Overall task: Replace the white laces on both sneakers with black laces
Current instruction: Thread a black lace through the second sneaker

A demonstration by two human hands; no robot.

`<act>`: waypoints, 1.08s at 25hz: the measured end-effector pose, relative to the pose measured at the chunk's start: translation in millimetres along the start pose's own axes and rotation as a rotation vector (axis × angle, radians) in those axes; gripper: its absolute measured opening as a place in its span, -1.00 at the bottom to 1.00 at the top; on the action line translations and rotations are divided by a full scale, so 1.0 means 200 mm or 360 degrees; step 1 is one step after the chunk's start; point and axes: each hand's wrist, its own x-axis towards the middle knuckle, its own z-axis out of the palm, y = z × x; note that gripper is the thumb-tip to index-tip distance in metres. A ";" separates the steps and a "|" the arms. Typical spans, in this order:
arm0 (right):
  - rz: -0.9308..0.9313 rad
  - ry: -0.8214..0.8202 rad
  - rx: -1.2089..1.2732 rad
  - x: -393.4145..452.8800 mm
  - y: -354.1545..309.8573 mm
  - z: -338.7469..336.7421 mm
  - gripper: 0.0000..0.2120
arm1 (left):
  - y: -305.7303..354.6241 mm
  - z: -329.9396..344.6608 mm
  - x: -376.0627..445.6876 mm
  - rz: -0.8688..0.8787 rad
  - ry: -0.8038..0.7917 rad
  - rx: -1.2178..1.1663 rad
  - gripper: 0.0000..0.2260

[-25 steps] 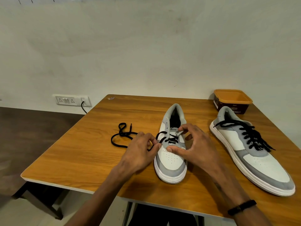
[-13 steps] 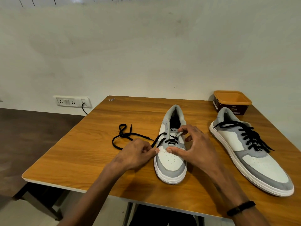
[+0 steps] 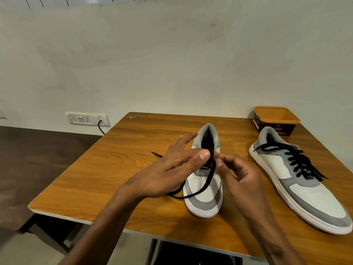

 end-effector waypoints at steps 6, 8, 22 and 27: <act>0.0431 -0.0322 0.1073 -0.05 -0.08 -0.01 -0.83 | -0.02 0.04 0.01 -0.0082 0.0226 -0.0080 -0.54; 0.0421 -0.0360 0.1295 -0.04 -0.10 -0.07 -0.65 | -0.05 0.00 0.01 -0.0222 0.0368 -0.0167 -0.48; 0.0275 -0.0267 0.1279 0.03 -0.24 -0.20 -0.81 | -0.17 -0.08 0.00 0.0093 0.0508 -0.0153 -0.53; 0.0216 0.0126 0.1225 0.10 -0.28 -0.47 -0.90 | -0.40 -0.10 0.00 -0.0125 0.0587 0.0158 -0.75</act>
